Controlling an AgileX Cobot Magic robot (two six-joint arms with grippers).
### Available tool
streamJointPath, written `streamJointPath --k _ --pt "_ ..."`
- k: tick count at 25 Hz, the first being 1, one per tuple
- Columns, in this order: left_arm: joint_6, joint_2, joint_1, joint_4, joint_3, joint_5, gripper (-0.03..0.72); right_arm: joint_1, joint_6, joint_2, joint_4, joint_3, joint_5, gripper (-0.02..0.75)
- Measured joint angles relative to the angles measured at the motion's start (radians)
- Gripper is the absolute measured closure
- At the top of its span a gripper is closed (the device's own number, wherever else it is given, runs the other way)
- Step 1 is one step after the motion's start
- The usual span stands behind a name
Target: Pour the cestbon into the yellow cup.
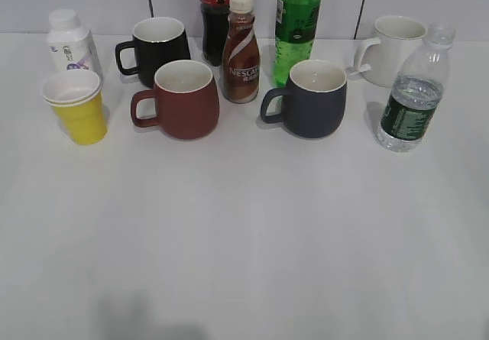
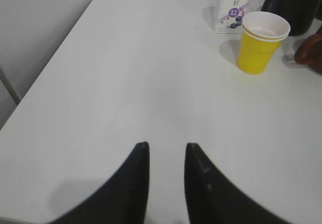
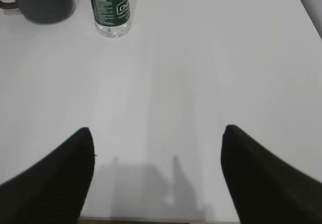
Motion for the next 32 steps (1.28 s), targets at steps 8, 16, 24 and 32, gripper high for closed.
streamJointPath --k 8,16,24,32 --pt "0.000 0.000 0.000 0.000 0.000 0.000 0.504 0.000 0.000 0.000 0.000 0.000 -0.001 0.150" --pt "0.000 0.000 0.000 0.000 0.000 0.000 0.504 0.000 0.000 0.000 0.000 0.000 -0.001 0.150" --pt "0.000 0.000 0.000 0.000 0.000 0.000 0.504 0.000 0.000 0.000 0.000 0.000 0.000 0.150" --pt "0.000 0.000 0.000 0.000 0.000 0.000 0.504 0.000 0.000 0.000 0.000 0.000 -0.001 0.150"
